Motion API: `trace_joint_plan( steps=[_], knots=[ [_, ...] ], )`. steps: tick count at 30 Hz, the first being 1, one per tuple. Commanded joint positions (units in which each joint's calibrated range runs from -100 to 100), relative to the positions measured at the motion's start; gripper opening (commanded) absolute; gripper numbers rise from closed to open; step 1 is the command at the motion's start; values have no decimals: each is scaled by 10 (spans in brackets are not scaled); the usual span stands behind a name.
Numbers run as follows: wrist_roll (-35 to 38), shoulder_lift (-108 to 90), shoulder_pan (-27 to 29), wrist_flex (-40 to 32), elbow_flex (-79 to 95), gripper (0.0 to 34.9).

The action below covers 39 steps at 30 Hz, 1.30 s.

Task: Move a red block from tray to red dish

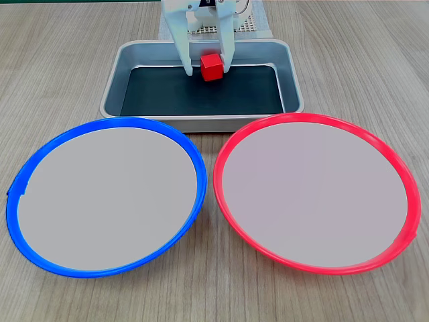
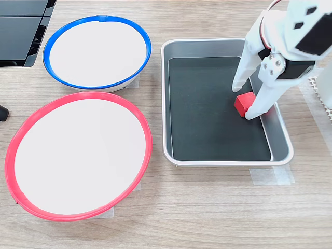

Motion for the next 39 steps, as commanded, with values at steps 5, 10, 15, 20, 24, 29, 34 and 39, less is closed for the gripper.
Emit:
trace_joint_plan(
  steps=[5,10,15,20,24,29,34,39],
  knots=[
    [-16,51,-24,25,-83,3],
    [-150,185,-111,121,-334,2],
    [-354,404,-178,117,-646,1],
    [-442,604,-186,98,-870,1],
    [-452,680,-190,24,-891,2],
    [-446,717,-190,-31,-882,53],
    [-441,727,-186,-73,-882,159],
    [-442,687,-165,-116,-859,209]
  ],
)
